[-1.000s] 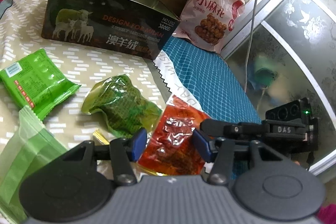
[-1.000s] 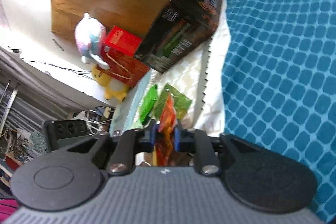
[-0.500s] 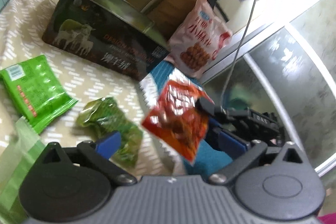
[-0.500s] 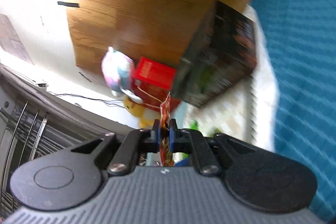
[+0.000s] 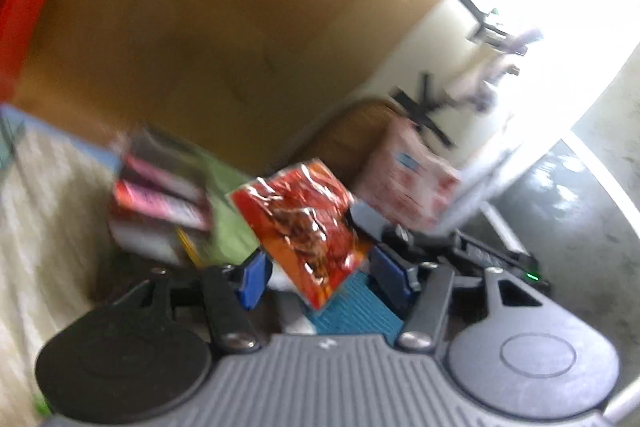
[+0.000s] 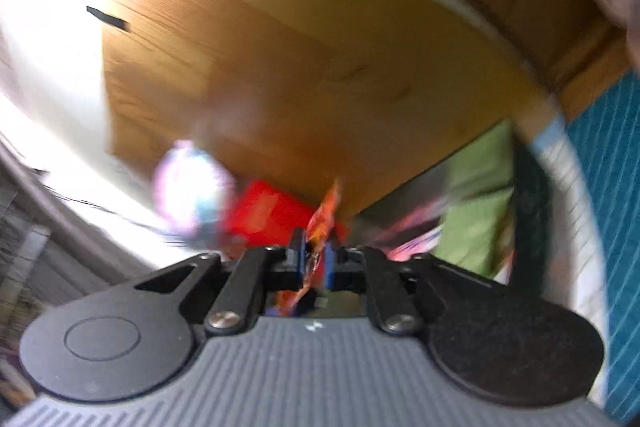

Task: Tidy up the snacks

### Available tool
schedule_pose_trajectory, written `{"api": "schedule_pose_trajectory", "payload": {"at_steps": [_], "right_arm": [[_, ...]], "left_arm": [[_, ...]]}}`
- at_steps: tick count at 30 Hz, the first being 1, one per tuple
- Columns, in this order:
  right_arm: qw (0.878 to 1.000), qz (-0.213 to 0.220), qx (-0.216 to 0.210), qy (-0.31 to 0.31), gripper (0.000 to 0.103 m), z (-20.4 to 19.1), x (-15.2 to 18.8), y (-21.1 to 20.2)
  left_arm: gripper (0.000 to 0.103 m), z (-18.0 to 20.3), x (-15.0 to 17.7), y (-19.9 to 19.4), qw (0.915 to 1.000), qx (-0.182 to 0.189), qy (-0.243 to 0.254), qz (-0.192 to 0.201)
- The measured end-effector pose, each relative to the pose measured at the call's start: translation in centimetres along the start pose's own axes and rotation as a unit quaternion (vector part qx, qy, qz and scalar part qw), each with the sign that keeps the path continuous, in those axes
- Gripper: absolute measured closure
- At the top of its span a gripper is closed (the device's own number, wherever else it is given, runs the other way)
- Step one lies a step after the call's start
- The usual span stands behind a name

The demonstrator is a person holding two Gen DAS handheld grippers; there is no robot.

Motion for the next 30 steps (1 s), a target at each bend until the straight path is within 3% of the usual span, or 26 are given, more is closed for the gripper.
{"api": "schedule_pose_trajectory", "payload": {"at_steps": [3,5,7,13,17,21,26,30], "right_arm": [[0.985,-0.009,0.112,-0.134,0.068,-0.7,0.8,0.6],[0.972,0.004,0.137,-0.193,0.064,-1.6,1.5,-0.3],[0.964,0.020,0.151,-0.218,0.063,-2.0,2.0,-1.7],[0.974,0.019,0.111,-0.197,0.061,-3.0,4.8,-5.5],[0.984,-0.050,0.083,-0.151,0.057,-2.5,8.6,-5.1],[0.980,-0.133,0.051,-0.136,0.057,-2.8,12.3,-2.9],[0.939,-0.246,0.062,-0.233,0.057,-4.8,16.7,0.6],[0.914,-0.284,0.078,-0.280,0.057,-4.4,18.0,2.2]], "left_arm": [[0.044,-0.9,-1.3,2.3,0.9986,-0.052,-0.002,0.000],[0.041,-1.4,-1.3,2.7,0.9975,-0.070,-0.001,0.001],[0.035,-1.6,-0.9,2.0,0.9980,-0.062,0.001,0.011],[0.033,-3.3,0.0,-1.5,0.9979,-0.054,-0.011,0.035],[0.033,-5.4,2.0,-4.1,0.9964,-0.077,0.002,0.036],[0.033,-8.2,4.1,-4.9,0.9937,-0.111,-0.015,0.008],[0.033,-10.8,6.7,-6.4,0.9909,-0.127,-0.038,-0.019],[0.033,-12.0,8.5,-7.6,0.9907,-0.110,-0.072,-0.035]]}}
Point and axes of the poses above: each gripper's, at about its wrist camera, not at the fingertips, and y roughly the way its jaws point, z to its right, x to its underside, the point moved 5 cm from there along y, roughly the way its jaws point, and after that the axes turned 14 degrees about -x, right-handed, at the moved point
